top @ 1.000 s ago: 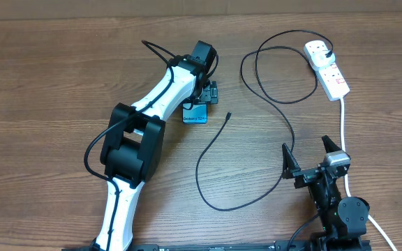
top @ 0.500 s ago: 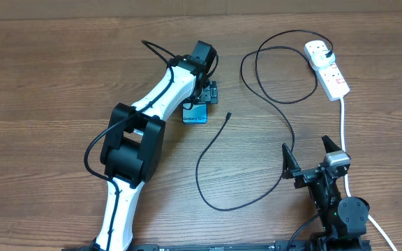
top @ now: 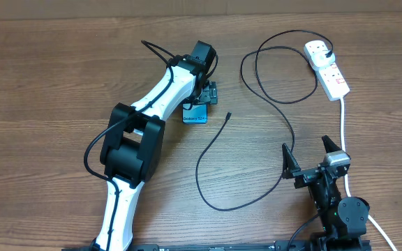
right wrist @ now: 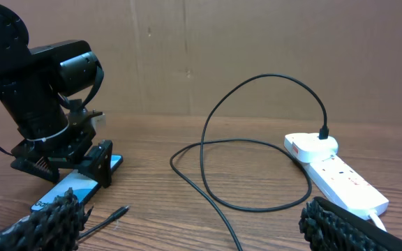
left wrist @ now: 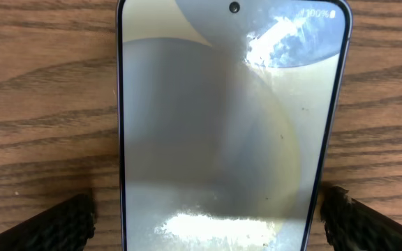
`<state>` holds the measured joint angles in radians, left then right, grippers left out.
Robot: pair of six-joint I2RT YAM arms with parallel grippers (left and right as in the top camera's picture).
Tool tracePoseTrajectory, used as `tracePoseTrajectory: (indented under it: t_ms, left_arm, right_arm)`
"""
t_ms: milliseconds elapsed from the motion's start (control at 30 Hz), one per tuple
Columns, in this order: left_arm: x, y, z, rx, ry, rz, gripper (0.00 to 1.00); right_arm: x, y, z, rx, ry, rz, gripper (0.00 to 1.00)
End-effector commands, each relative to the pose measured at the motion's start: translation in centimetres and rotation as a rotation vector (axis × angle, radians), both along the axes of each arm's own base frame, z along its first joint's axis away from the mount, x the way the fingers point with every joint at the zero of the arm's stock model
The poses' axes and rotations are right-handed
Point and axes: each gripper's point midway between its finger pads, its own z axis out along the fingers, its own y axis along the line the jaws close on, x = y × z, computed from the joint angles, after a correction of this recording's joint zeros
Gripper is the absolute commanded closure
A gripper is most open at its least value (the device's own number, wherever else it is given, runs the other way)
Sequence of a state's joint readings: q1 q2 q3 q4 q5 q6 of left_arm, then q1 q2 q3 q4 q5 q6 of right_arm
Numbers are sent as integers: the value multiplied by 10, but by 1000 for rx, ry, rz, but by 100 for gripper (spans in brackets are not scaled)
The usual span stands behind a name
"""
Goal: Plug charger to phone and switch on socket
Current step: 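Lower the left gripper onto the phone and close on it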
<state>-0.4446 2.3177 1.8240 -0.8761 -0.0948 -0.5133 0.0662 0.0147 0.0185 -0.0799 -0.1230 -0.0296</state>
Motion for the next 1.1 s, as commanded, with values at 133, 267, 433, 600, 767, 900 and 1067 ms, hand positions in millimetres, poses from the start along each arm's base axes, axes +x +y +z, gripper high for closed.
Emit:
tracePoseTrajectory:
  t_ms: [133,267,433,600,767,900,1067]
  left_arm:
    - [-16,3,-26,18,72,-18,7]
    - [-18,4,-28,21,79,-18,7]
    - [-18,4,-28,21,79,-18,12]
    - [-18,4,-28,21,79,-17,17]
    - [-18,4,-28,20,78,-17,18]
    - [-18,4,-28,19,76,-17,22]
    - [-18,3,-28,19,76,-17,28]
  right_arm:
    - [0,0,-1,-1,-6,-2,0]
    - [0,0,-1,-1,-6,-2,0]
    - [0,0,-1,-1,-6,-2,0]
    - [0,0,-1,-1,-6,-2,0]
    - [0,0,-1,-1,-6,-2,0]
    - [0,0,-1,-1,-6,-2,0]
    - [0,0,-1,-1,-6,-2,0]
